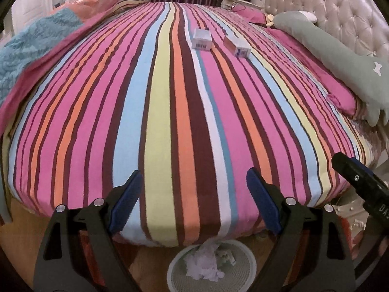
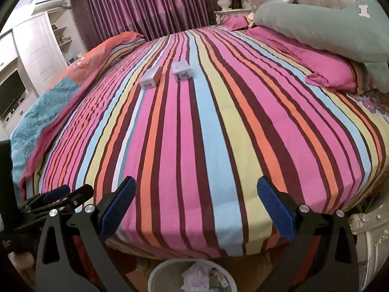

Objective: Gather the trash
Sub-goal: 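Lift both open tools up and move them over the bed toward the white boxes, then approach the two small white boxes with both open tools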

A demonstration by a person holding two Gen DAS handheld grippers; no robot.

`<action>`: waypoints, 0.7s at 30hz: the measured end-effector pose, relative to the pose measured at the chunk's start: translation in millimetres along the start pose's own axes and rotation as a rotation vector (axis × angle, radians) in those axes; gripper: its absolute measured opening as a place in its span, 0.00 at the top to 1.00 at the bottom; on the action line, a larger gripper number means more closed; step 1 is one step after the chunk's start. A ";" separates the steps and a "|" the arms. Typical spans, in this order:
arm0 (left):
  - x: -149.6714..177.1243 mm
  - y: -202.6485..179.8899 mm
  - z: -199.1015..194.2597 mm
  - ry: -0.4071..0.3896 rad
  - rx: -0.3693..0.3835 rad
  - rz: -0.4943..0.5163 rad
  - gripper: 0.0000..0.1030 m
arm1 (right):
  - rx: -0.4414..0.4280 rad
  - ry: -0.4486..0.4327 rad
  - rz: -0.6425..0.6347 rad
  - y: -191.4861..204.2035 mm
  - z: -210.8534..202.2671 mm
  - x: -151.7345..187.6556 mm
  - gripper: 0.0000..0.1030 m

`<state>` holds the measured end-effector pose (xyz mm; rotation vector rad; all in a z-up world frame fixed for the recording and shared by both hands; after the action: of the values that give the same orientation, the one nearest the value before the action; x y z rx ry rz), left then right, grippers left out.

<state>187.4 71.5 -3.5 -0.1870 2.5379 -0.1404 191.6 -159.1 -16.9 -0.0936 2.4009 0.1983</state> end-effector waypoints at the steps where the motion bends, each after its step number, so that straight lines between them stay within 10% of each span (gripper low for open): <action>1: -4.5 -1.1 1.7 -0.002 0.002 0.000 0.18 | 0.001 -0.002 0.002 -1.1 1.7 -3.7 0.08; 21: -82.1 -13.0 54.2 -0.012 0.028 -0.011 0.18 | 0.014 -0.005 -0.039 -1.3 50.2 -58.7 0.08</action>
<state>286.5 68.9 -1.2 -0.1901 2.5218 -0.1787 268.5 -151.2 -14.5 -0.1332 2.3931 0.1629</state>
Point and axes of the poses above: each gripper's, at about its wrist camera, not at the fingertips, and z roughly the way its jaws point, y to its left, x to its underside, the point moved 1 cm from there along z, roughly the way its jaws point, and after that the axes turned 1 degree about x, right-handed, at the moved point
